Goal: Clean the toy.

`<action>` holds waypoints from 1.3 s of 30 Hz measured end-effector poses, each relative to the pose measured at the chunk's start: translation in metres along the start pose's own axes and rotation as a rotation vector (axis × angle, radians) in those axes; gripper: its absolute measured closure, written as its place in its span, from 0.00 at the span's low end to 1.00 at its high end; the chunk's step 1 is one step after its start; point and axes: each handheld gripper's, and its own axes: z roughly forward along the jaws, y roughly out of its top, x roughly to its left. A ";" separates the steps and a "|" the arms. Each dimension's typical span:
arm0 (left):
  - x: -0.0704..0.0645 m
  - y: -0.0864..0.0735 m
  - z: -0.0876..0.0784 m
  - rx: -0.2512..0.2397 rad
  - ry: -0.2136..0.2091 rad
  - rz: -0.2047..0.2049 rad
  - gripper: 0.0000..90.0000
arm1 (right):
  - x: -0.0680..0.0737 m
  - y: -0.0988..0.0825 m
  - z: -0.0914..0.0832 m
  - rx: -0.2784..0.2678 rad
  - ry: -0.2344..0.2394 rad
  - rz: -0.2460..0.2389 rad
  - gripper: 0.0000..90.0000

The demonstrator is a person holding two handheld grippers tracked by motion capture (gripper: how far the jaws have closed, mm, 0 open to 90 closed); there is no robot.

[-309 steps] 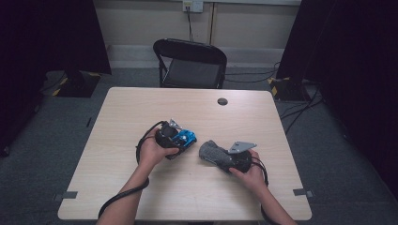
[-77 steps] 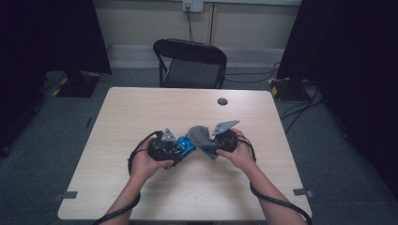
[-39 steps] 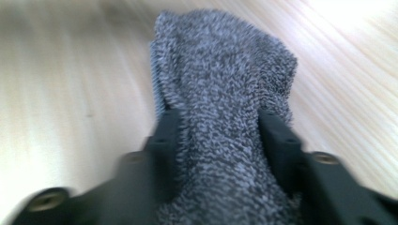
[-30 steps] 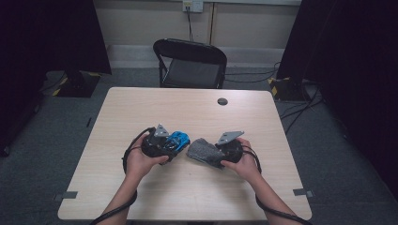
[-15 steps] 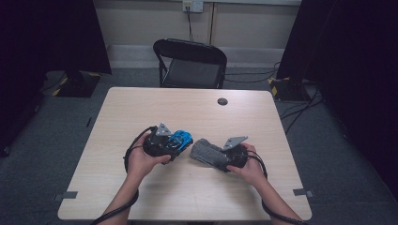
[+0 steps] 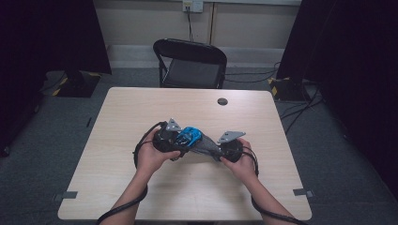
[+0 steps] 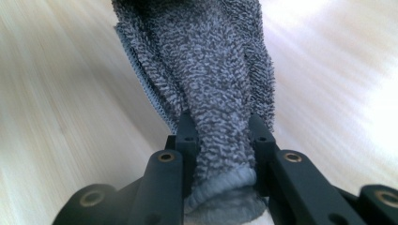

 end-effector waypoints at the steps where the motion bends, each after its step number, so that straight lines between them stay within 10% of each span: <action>1: 0.000 0.001 0.002 0.001 -0.003 -0.006 0.32 | 0.000 0.001 -0.001 -0.016 0.001 0.008 0.81; 39: 0.004 0.017 0.036 0.042 -0.028 -0.061 0.32 | 0.033 0.008 0.010 -0.028 0.131 -0.168 0.82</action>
